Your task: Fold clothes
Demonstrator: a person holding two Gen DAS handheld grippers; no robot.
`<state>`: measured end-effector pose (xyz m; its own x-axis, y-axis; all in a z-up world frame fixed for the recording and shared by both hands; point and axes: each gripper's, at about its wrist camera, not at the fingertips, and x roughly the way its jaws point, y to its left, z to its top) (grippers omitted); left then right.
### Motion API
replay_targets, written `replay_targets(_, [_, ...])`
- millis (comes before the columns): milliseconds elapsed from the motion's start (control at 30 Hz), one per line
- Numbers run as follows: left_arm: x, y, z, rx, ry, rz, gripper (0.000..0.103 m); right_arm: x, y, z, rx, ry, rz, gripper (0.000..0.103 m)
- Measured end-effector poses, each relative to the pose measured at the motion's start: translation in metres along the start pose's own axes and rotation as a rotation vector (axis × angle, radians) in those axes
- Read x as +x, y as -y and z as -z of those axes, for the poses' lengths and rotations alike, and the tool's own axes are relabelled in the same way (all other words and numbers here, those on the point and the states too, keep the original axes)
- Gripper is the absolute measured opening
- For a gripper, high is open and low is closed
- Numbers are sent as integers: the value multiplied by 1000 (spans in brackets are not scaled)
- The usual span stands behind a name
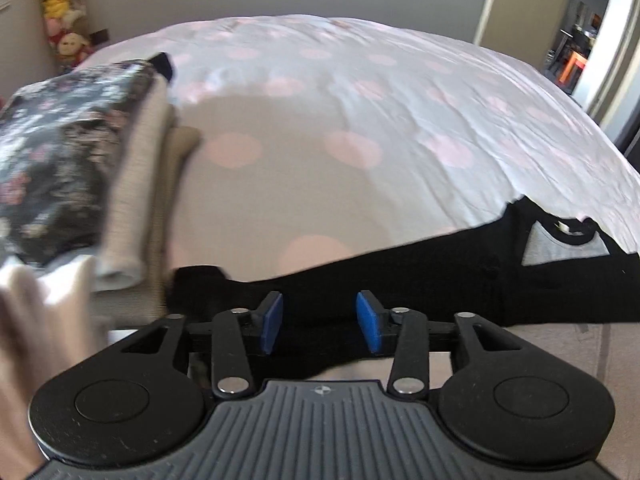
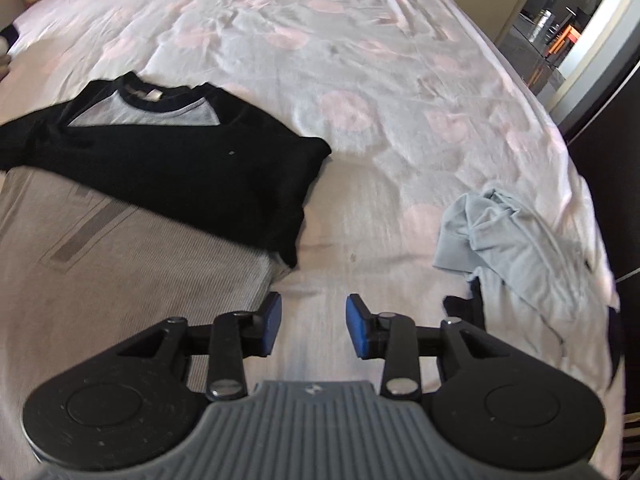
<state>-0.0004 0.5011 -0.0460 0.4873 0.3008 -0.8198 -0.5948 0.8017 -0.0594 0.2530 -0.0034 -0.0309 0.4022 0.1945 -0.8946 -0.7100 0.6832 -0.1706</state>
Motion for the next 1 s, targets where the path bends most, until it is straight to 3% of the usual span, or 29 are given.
replay_targets(167, [-3, -18, -2, 7, -39, -50, 46, -44, -9, 17, -75, -33, 34, 43])
replay_targets(333, [16, -9, 4, 86, -45, -91, 46, -71, -9, 32, -96, -56, 79, 44])
replay_targets(600, [44, 0, -1, 135, -70, -198, 44, -62, -7, 43, 19, -26, 42, 49])
replay_targets(667, [48, 1, -2, 153, -69, -225, 17, -53, -11, 43, 39, -27, 21, 49])
replay_targets(700, [49, 1, -3, 161, -69, -238, 10, -48, -13, 43, 50, -28, 9, 49])
replay_targets(867, [57, 3, -6, 201, -66, -301, 4, -38, -23, 38, 64, -26, -39, 49])
replay_targets(1000, [12, 6, -24, 56, 6, -128, 4, -38, -29, 33, 76, -11, -81, 49])
